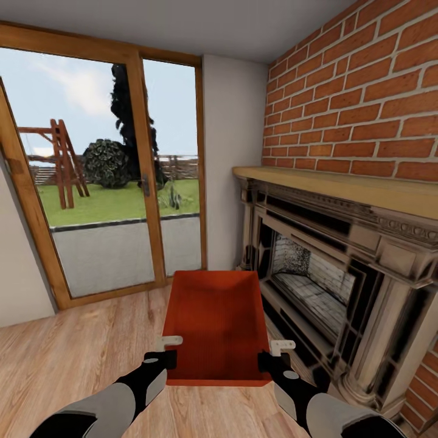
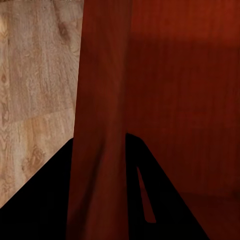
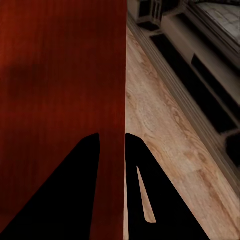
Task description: Move the two storage containers from the living room to the garage. In the garage, place one container on the floor and stack the other container on top of it (either order is fine).
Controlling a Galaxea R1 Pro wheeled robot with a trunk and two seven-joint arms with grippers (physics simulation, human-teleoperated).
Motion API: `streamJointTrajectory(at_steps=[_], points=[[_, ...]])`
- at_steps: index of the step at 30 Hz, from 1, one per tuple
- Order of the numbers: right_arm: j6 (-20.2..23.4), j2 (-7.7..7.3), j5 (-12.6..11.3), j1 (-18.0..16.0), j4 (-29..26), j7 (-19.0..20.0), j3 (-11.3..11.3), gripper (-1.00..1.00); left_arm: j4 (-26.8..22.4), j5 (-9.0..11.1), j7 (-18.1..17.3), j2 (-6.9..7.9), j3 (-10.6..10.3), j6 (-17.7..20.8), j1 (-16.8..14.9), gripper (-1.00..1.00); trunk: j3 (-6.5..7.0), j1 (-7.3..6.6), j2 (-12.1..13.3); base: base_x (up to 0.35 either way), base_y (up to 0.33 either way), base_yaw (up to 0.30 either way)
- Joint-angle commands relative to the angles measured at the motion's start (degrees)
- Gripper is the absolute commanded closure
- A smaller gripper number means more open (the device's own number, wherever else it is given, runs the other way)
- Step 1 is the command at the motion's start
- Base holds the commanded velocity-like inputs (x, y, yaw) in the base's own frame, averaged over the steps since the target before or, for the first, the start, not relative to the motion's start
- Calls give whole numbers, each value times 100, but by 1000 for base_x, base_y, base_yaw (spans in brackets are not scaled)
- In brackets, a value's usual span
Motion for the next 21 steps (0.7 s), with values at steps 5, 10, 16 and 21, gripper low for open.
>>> streamJointTrajectory(at_steps=[5, 10, 16, 21], points=[[-60, 11, -349, -8, -21, -5, 350, 100, 15, 103, 40, 44, -92, -2, -1, 100, -8, 1, -6, 0, 0, 0], [-62, 19, -780, -8, -21, -30, 787, 100, 18, 200, 40, 56, -117, -2, -1, 100, 3, 1, -6, 0, 0, 0], [-257, 30, 1538, -8, -21, -33, -1531, 100, 14, 282, 40, 56, -111, -2, -1, 100, 52, 1, -6, 0, 0, 0], [-257, 30, 1536, -8, -21, -35, -1531, 100, 14, 282, 40, 56, -110, -2, -1, 100, 97, 1, -6, 0, 0, 0]])
